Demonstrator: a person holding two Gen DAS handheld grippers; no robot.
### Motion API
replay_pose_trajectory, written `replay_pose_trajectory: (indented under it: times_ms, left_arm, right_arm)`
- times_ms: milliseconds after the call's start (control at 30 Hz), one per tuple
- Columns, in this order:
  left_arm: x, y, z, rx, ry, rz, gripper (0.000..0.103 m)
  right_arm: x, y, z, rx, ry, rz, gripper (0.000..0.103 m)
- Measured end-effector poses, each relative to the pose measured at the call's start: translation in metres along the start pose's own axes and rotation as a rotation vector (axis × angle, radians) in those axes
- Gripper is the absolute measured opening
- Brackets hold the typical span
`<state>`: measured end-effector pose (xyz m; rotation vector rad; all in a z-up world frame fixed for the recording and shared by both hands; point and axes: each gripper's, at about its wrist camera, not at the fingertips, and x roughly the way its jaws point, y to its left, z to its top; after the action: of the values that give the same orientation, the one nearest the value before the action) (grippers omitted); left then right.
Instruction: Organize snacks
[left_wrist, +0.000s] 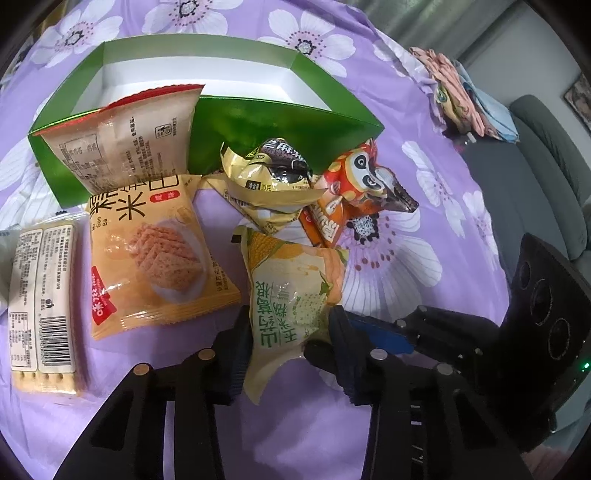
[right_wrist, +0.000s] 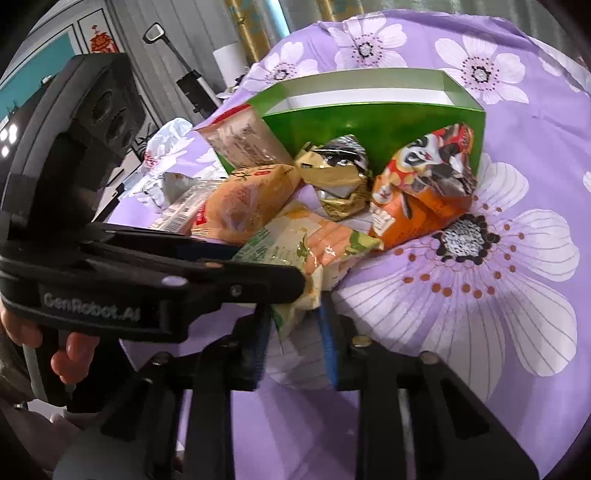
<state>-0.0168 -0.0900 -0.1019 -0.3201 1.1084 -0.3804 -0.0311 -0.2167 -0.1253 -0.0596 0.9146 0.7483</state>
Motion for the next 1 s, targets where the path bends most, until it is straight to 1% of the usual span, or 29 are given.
replay_pose_trajectory:
  times_ms: [67,100,333,567,767,1000]
  left_arm:
    - [-0.004,-0.001,0.0,0.002,-0.009,-0.008,0.037]
    - [-0.005,-0.002,0.001,0.006,-0.015,-0.01,0.037]
    - [-0.024,-0.01,0.0,0.025,-0.058,-0.017,0.037]
    - [-0.046,-0.022,0.008,0.065,-0.114,0.008,0.037]
    - [-0.064,-0.033,0.026,0.113,-0.173,0.036,0.037]
    - [-0.079,-0.033,0.054,0.146,-0.237,0.064,0.037]
  right_arm:
    - [-0.002,0.002,0.001,-0.01,-0.013,-0.002,0.018]
    - [-0.004,0.003,0.001,-0.012,-0.025,-0.004,0.018]
    - [-0.021,0.013,0.003,-0.043,-0.069,-0.007,0.017]
    - [-0.039,0.019,0.014,-0.072,-0.124,-0.018,0.017]
    - [-0.051,0.023,0.036,-0.107,-0.179,-0.033,0.018]
    - [-0.053,0.022,0.068,-0.139,-0.24,-0.043,0.018]
